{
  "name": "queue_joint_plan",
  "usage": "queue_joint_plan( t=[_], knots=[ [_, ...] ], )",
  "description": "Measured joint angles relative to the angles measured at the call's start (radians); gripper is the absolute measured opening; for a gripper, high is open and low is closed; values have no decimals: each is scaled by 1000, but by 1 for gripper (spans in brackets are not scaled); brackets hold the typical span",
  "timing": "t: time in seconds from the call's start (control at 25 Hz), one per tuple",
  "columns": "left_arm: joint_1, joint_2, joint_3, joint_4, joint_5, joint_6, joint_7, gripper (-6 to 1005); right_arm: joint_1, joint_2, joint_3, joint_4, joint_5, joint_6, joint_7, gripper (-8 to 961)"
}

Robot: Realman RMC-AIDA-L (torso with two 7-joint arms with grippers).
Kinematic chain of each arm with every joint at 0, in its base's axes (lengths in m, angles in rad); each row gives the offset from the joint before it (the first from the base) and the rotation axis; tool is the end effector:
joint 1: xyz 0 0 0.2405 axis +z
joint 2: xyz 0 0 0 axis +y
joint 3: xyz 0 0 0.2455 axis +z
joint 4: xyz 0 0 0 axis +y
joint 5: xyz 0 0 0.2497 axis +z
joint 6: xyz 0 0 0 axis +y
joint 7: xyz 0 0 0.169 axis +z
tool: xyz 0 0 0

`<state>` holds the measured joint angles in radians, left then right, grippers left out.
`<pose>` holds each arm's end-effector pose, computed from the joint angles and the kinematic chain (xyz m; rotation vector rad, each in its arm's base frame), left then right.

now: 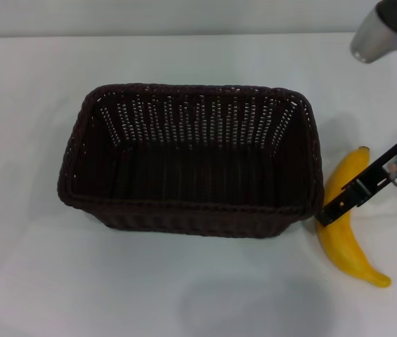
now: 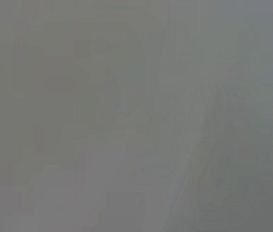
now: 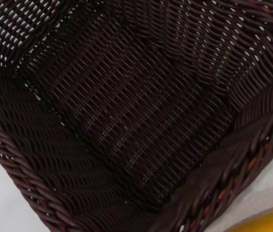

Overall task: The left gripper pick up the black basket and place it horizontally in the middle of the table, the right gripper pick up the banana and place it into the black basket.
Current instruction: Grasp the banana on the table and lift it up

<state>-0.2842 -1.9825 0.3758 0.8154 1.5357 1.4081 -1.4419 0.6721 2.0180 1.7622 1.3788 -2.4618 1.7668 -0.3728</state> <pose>-0.3647 0.3467 0.1873 -1.7953 -0.6845 -0.9198 0.1418 0.3743 0.0018 -2.6228 1.1737 -0.5282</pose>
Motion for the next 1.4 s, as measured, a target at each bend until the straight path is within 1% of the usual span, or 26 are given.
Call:
queue_joint_plan(
  t=[0.2, 0.32, 0.48, 0.6, 0.76, 1.0, 1.4],
  knots=[
    [6, 7, 0, 0, 0, 0, 6, 895, 3, -1, -105, 1, -2, -33, 74, 824],
    [8, 8, 0, -2, 3, 0, 15, 895, 5, 1, -151, 19, -2, -58, 115, 815],
    [11, 9, 1, -1, 3, 1, 24, 895, 0, -4, -188, 53, -20, -78, 176, 802],
    [13, 9, 2, -2, 4, 0, 29, 895, -10, -3, -212, 80, -92, -80, 212, 793],
    [14, 9, 5, 4, 11, 2, 32, 895, -27, -1, -214, 87, -115, -86, 229, 780],
    [15, 12, 2, 11, 11, 8, 24, 895, -41, 3, -220, 97, -72, -98, 255, 762],
    [16, 13, 1, 10, 9, 8, 41, 895, -99, 2, -252, 95, -83, -134, 325, 731]
  ],
)
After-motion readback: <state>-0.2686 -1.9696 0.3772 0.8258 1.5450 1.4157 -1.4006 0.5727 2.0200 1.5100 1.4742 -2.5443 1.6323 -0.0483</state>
